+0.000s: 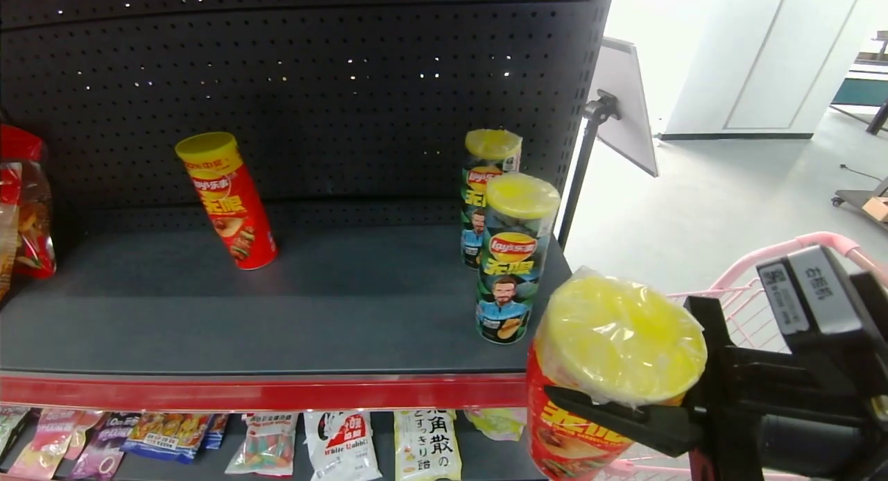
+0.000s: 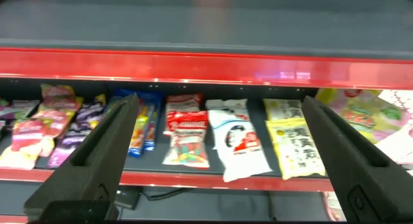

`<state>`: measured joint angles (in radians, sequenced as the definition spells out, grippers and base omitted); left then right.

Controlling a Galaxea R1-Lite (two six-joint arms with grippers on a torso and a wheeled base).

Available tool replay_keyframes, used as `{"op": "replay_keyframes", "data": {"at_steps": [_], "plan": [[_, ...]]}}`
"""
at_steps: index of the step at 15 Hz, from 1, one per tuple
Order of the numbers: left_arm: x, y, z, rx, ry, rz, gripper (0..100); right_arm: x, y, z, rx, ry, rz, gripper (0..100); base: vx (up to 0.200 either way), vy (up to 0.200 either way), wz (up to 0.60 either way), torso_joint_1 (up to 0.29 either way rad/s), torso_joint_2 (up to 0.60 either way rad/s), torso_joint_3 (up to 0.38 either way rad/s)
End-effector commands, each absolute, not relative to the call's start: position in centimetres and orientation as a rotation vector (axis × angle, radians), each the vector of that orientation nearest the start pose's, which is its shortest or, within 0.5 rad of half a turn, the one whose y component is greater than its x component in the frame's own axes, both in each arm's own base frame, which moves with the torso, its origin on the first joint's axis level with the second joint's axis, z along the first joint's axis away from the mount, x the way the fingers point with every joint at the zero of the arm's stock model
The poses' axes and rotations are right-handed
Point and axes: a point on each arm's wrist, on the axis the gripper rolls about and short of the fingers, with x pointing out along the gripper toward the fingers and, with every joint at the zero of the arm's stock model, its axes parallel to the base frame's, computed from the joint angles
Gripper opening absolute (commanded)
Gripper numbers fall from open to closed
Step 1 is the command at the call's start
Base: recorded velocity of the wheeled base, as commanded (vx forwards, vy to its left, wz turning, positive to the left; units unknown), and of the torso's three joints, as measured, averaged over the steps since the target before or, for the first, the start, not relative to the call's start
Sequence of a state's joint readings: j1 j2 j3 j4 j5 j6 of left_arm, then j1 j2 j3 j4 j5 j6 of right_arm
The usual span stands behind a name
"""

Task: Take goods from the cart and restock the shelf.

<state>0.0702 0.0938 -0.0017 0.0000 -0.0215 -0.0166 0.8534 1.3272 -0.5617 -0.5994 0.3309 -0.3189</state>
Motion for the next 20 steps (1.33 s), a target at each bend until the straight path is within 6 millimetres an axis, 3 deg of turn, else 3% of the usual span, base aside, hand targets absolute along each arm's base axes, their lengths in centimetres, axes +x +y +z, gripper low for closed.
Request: {"op": "replay_keyframes", "data": {"at_steps": [1, 20], "plan": [[-1.57, -0.16, 7.77, -0.023, 0.091, 0.05, 100, 12.97, 16.06, 20.83, -0.325, -0.022, 1.202, 0, 0.0, 0.2, 0.0, 0.002, 0.0, -0.002], [-1.57, -0.16, 7.77, -0.023, 0.091, 0.05, 100, 13.05, 16.2, 20.68, -0.327, -0.015, 1.206, 0, 0.0, 0.2, 0.0, 0.002, 0.0, 0.002]]}}
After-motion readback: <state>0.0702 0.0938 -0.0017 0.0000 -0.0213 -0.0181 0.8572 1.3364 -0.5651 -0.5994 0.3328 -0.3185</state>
